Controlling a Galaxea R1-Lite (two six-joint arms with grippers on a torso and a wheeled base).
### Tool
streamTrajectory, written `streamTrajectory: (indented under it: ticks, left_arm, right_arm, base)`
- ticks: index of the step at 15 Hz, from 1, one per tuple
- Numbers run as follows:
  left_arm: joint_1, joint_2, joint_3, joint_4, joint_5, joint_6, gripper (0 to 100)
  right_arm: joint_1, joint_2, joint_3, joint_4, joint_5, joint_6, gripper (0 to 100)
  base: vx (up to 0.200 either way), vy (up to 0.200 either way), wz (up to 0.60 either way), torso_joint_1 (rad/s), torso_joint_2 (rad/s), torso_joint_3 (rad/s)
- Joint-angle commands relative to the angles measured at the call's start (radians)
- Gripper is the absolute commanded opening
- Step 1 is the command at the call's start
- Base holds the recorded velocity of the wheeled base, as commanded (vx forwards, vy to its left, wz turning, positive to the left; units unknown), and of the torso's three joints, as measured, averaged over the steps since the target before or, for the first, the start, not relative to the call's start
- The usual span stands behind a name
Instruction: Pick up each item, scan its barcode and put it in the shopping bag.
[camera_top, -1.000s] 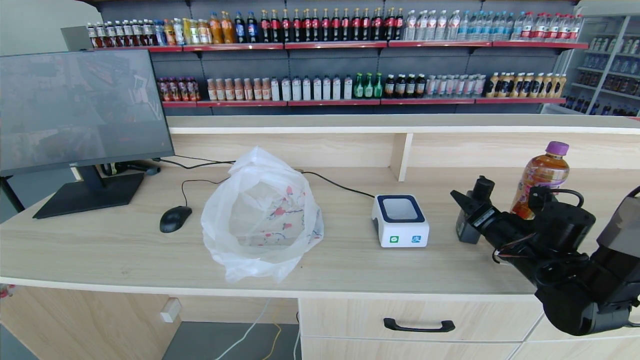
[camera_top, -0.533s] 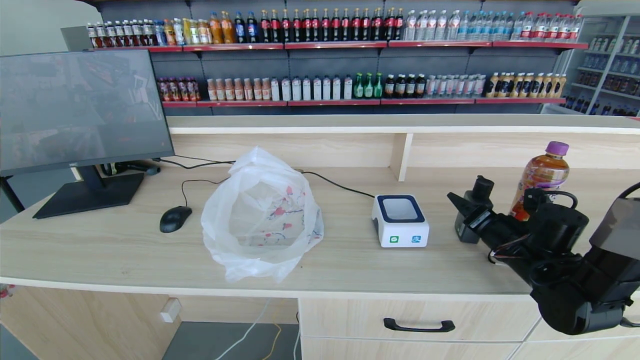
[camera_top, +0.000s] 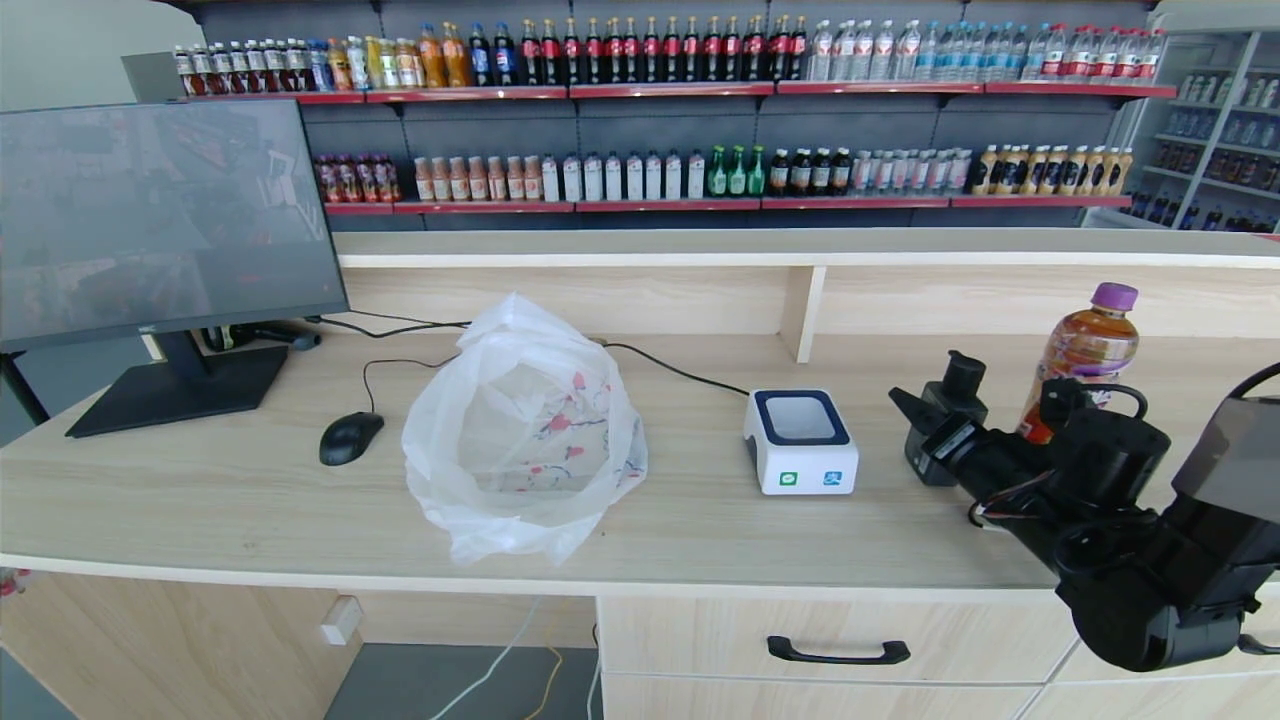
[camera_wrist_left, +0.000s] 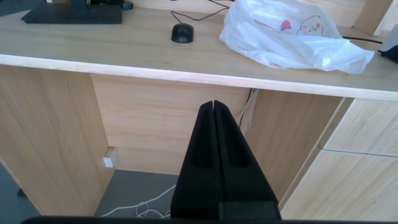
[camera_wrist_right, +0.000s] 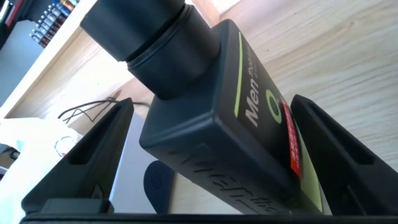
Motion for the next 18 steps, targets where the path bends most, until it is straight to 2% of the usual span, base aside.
streamTrajectory:
  ticks: [1,18]
  left_arm:
    - [0.000,0.000,0.000,0.000,0.000,0.000,0]
    - [0.000,0.000,0.000,0.000,0.000,0.000,0]
  right_arm:
    - [0.001,0.000,0.004,-0.001,0.001,0.000,100]
    - [0.012,-0.021,0.028,-0.001,0.001,0.009,100]
  base:
    - [0.000,0.000,0.00,0.000,0.00,0.000]
    - [0.000,0.000,0.00,0.000,0.00,0.000]
